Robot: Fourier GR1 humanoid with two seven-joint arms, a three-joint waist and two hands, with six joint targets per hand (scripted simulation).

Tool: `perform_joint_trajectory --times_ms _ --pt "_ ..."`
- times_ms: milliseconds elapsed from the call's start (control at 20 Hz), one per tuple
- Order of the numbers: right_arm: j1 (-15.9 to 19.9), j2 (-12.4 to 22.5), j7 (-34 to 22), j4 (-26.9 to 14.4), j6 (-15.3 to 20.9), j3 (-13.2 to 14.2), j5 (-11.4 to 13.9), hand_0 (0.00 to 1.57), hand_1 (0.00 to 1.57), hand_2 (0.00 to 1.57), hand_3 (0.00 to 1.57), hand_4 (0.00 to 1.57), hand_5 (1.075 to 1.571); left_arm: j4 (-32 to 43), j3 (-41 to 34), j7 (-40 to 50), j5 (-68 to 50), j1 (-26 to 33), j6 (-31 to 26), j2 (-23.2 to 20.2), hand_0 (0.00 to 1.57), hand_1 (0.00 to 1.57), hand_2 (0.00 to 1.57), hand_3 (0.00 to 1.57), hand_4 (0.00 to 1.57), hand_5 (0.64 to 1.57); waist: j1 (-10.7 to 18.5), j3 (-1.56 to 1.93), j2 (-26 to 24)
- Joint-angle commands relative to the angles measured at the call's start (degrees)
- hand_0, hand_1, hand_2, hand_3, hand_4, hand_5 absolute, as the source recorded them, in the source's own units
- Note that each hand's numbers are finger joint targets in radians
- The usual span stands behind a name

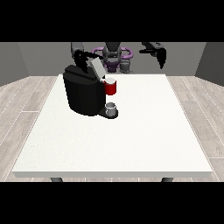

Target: Insert the coffee pod into the coffee machine and close the lid

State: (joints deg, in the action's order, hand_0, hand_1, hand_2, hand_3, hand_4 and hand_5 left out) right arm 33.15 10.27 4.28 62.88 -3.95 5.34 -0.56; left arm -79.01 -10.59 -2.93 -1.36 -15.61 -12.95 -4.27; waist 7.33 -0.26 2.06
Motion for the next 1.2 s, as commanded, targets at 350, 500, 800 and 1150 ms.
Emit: perform_joint_trajectory --times_ms 350,500,800,1150 --pt "5.92 -1.47 -0.76 -3.47 0.52 -0.72 1.68 0.00 0.00 0.00 0.00 0.00 1.571 1.41 0.49 -3.54 0.54 1.43 1.25 -1.07 0.00 0.00 0.00 0.00 0.00 1.571 -0.11 0.25 3.14" --pt "6.61 -0.69 -1.95 -5.08 0.02 -0.18 1.72 0.00 0.00 0.00 0.00 0.00 1.571 -0.78 2.06 -3.36 0.51 3.78 0.13 -0.85 0.00 0.00 0.00 0.00 0.00 1.571 1.48 0.25 1.89" --pt "9.78 -2.82 0.79 -6.52 2.34 -1.79 4.57 0.00 0.00 0.00 0.00 0.15 1.571 -0.99 2.61 -1.05 0.59 -0.21 3.16 0.06 0.00 0.00 0.00 0.00 0.00 1.571 1.85 0.26 3.72" --pt "12.56 -3.35 -0.63 -6.88 2.81 -3.72 7.86 0.00 0.00 0.00 0.00 0.12 1.571 0.01 2.65 -1.66 1.15 1.01 3.94 -0.73 0.00 0.00 0.00 0.00 0.17 1.571 1.88 0.26 2.64"
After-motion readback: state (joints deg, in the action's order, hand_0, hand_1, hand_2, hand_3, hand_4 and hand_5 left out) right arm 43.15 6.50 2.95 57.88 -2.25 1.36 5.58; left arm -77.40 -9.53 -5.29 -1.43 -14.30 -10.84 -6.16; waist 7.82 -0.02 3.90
